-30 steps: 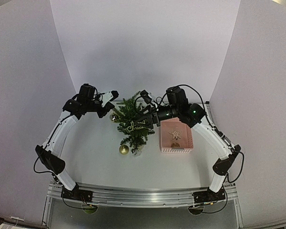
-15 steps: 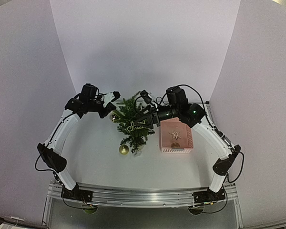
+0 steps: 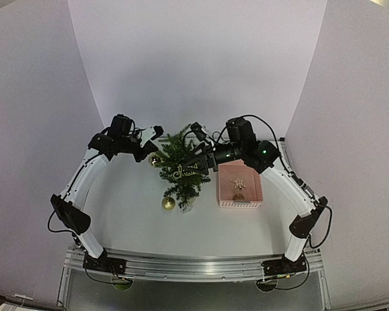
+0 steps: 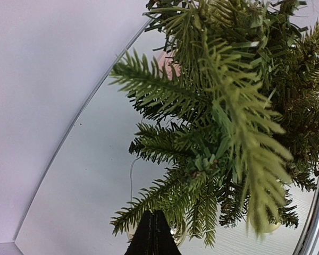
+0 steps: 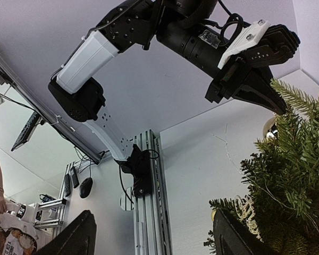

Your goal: Decorate the small christmas tree

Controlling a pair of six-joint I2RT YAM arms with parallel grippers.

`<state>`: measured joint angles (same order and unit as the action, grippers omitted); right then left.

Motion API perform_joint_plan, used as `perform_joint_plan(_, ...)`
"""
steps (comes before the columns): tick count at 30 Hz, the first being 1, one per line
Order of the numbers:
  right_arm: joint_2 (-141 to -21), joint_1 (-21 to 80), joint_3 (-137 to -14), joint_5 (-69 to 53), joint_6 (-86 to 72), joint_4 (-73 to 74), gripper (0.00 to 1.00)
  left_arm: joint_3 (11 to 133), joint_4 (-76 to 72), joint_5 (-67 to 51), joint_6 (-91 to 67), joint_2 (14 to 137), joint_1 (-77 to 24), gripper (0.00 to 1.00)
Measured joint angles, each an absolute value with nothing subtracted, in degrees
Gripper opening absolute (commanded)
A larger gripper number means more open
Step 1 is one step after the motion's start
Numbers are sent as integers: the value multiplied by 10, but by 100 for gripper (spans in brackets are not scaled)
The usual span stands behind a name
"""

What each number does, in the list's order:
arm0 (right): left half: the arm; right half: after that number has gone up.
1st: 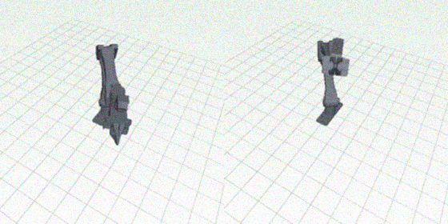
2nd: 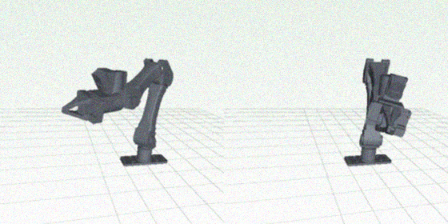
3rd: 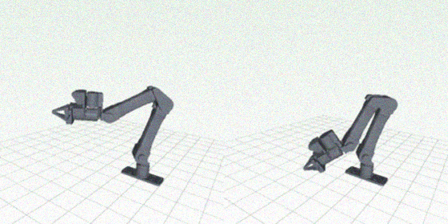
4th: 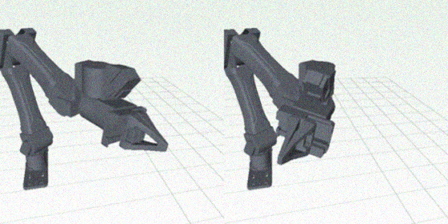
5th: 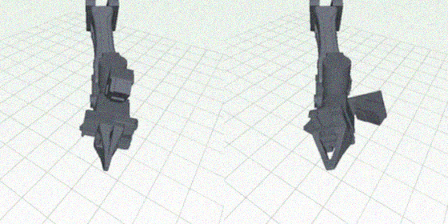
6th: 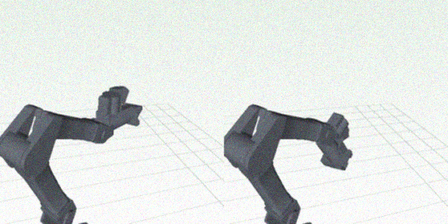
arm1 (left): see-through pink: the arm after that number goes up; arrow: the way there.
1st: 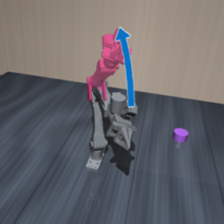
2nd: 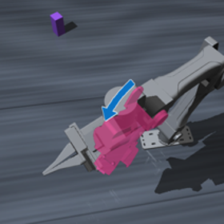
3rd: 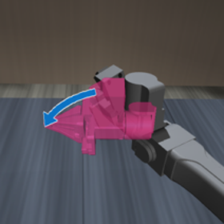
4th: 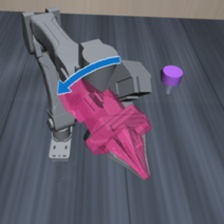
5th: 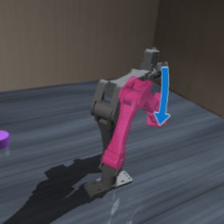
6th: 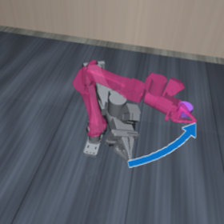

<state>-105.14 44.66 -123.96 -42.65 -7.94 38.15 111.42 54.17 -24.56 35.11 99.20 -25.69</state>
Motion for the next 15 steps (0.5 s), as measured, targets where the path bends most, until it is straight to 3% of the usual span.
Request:
perform_joint_plan(5,-1051,447,-1240,-427,-79,381,74,1114,542,-245,352,992,-257,1)
perform_joint_plan(15,-1052,447,-1241,-427,-79,381,74,1114,540,-234,366,992,-257,16)
